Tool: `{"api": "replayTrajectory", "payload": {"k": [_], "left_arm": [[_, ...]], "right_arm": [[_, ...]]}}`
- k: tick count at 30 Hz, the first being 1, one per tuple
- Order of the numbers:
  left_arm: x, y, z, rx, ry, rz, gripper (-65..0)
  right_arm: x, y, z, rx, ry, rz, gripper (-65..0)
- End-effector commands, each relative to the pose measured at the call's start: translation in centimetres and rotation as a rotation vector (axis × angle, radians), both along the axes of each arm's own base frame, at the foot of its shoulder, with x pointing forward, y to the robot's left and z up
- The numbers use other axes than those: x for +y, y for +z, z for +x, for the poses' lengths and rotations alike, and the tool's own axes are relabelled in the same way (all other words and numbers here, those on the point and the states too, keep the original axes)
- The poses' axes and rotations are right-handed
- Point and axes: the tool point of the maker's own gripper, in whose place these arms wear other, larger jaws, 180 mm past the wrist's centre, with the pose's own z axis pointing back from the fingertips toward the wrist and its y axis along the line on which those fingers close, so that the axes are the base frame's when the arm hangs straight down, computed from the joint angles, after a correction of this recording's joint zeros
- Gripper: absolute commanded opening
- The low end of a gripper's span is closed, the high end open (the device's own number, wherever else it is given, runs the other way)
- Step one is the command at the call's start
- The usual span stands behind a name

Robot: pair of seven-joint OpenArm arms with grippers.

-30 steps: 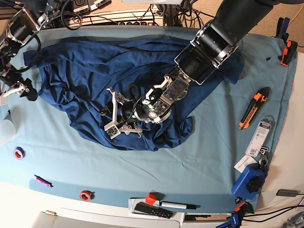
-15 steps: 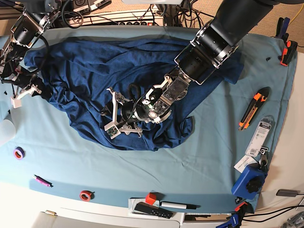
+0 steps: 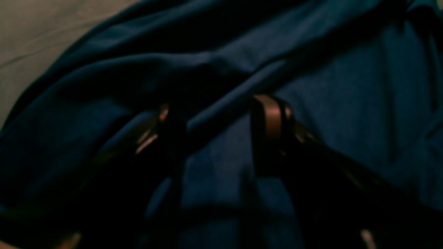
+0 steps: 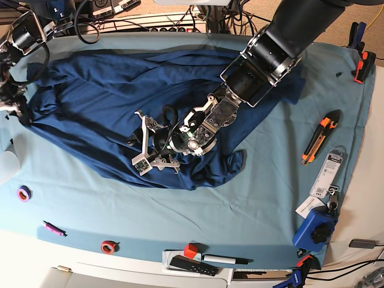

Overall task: Layout the t-shirt on the table in an organized manner, then fold the t-shirt properly
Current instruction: 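Drag the right gripper along the shirt edge to spread the fabric, then pull the pinched shirt fabric with the left gripper toward the table edge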

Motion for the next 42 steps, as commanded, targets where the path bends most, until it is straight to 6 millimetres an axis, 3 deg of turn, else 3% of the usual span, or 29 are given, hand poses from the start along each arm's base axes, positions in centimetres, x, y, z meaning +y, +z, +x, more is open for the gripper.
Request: {"api": "replayTrajectory", "payload": {"k": [1,11,12,15,16,24,28,32,34,38,40,42], "left_arm": [[-1.1,2.6,1.0,-0.047,-0.007,-0.056,-35.7],[-1.1,2.6,1.0,-0.047,-0.007,-0.056,-35.7],[-1.1,2.6,1.0,-0.047,-0.007,-0.056,-35.7],[-1.1,2.6,1.0,-0.047,-0.007,-0.056,-35.7],[-1.1,2.6,1.0,-0.047,-0.007,-0.056,-35.7],[-0.8,2.6,1.3,-0.05,0.0,-0.05,-35.7],[1.9,3.2,4.2,-0.06,0.14,-0.063,-35.7],[6.6,4.6,7.7,0.001,0.291,-0.165,-35.7],[9.0,5.1,8.5,0.073,0.324,-0.237,-35.7],[12.6,4.8,8.6,0.215,0.339,-0.291,-35.6],[13.2,4.7,7.7,0.274,0.291,-0.309,-34.3],[13.3,4.6,6.8,0.304,0.244,-0.308,-28.6]], "right_arm": [[-1.7,2.6,0.5,-0.07,-0.029,-0.043,-65.0],[-1.9,2.6,0.3,-0.069,-0.034,-0.039,-65.0],[-1.9,2.6,0.3,-0.068,-0.034,-0.039,-61.6],[-2.0,2.7,0.4,-0.074,-0.038,-0.042,-41.4],[-2.0,2.8,0.4,-0.08,-0.042,-0.043,-38.3],[-4.3,5.3,0.6,-0.143,-0.093,-0.106,-37.9],[-5.5,6.8,0.4,-0.157,-0.1,-0.14,-37.9],[-5.7,7.1,0.3,-0.145,-0.09,-0.146,-37.9],[-5.1,7.1,0.3,-0.147,-0.069,-0.118,-37.9],[-2.8,7.7,1.0,-0.227,-0.006,-0.009,-37.9],[-1.7,8.1,1.3,-0.276,0.02,0.044,-37.9],[-0.7,8.1,1.5,-0.309,0.037,0.084,-37.9]]}}
